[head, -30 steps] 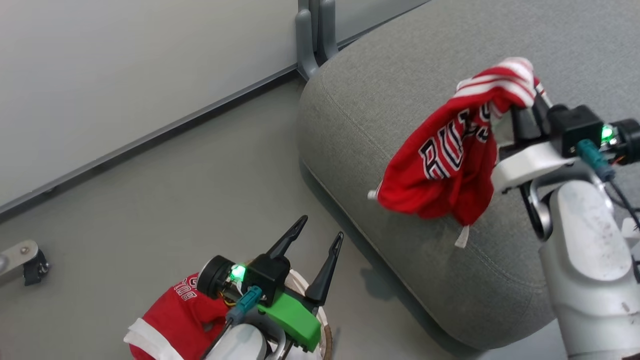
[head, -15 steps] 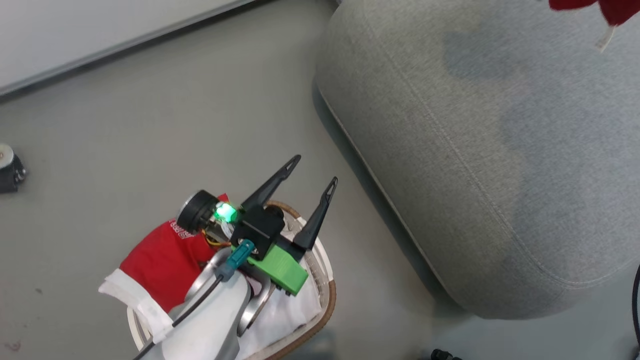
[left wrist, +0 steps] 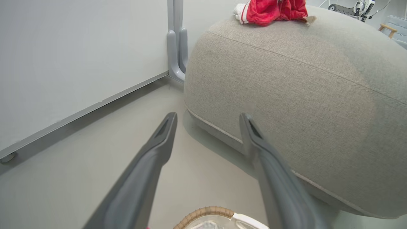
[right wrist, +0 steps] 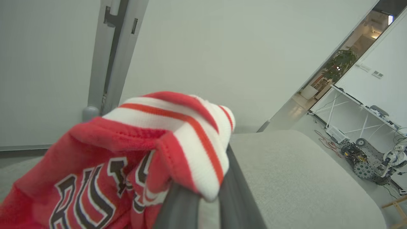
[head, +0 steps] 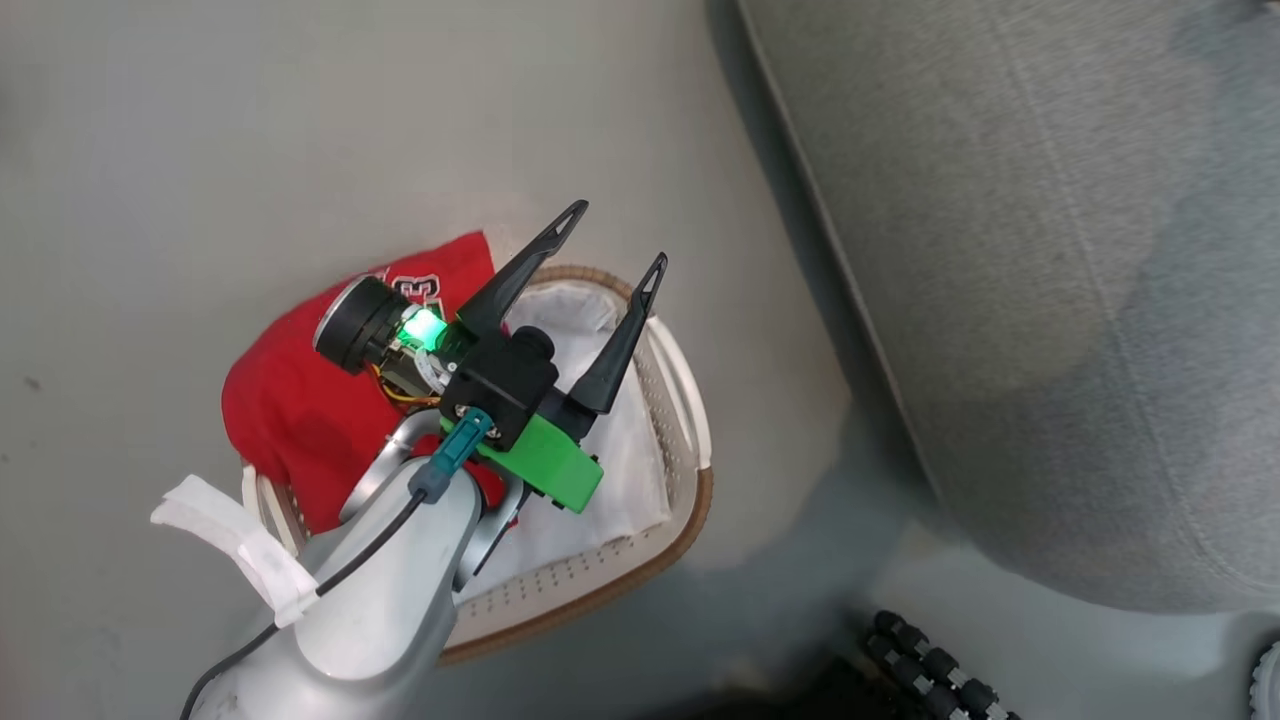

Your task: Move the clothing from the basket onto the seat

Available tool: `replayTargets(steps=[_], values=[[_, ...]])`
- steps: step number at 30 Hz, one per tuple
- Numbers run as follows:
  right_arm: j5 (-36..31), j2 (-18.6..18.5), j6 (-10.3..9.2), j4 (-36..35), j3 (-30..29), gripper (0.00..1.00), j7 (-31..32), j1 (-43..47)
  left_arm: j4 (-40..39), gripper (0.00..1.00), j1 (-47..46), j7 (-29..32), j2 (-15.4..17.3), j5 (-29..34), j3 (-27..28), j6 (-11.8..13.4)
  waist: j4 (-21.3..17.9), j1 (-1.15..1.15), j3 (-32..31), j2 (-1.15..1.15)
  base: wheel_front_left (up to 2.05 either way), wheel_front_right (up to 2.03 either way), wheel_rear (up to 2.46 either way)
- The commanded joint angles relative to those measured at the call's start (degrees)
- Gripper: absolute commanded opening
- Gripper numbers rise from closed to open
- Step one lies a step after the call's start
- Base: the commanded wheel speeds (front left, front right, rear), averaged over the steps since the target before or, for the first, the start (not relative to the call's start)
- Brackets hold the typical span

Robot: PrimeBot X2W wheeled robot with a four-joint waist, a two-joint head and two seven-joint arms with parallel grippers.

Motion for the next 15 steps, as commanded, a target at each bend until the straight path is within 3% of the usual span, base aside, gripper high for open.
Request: replayTargets(steps=[1, 8, 10, 11, 12, 15], values=[[-0.63, 0.24, -0.08, 0.98, -0.83, 0.0, -0.48, 1.49, -0.23, 1.0, -0.86, -0.02, 0.28, 0.5, -0.08, 0.28, 3.3, -0.02, 5.01, 0.0, 0.0, 0.0, 0.0], [-2.35, 2.18, -0.08, 2.05, -4.39, 0.02, -0.5, 7.31, 0.39, 1.0, 0.4, -0.03, -0.19, -0.04, -0.93, 0.42, 2.67, -0.02, 4.88, 0.0, 0.0, 0.0, 0.0], [-2.49, 2.8, -0.08, 1.18, -4.98, 0.36, -0.51, 8.79, 0.46, 1.0, 0.43, -0.04, -0.49, -0.15, -1.1, 0.42, 2.46, -0.02, 4.43, 0.0, 0.0, 0.0, 0.0], [-2.43, 3.09, -0.08, 0.58, -5.15, 0.84, -0.5, 9.7, 0.58, 1.0, 0.44, -0.04, -0.62, -0.23, -1.23, 0.42, 2.39, -0.02, 4.09, 0.0, 0.0, 0.0, 0.0], [-2.31, 3.37, -0.08, -0.01, -5.31, 1.0, -0.5, 10.48, 0.73, 1.0, 0.45, -0.04, -0.68, -0.31, -1.28, 0.41, 2.32, -0.02, 3.75, 0.0, 0.0, 0.0, 0.0], [-2.16, 4.45, -0.08, -1.4, -5.81, 1.0, -0.45, 13.47, 1.05, 1.0, 0.73, -0.04, -0.94, -0.58, -1.33, 0.39, 2.28, -0.02, 2.25, 0.0, 0.0, 0.0, 0.0]])
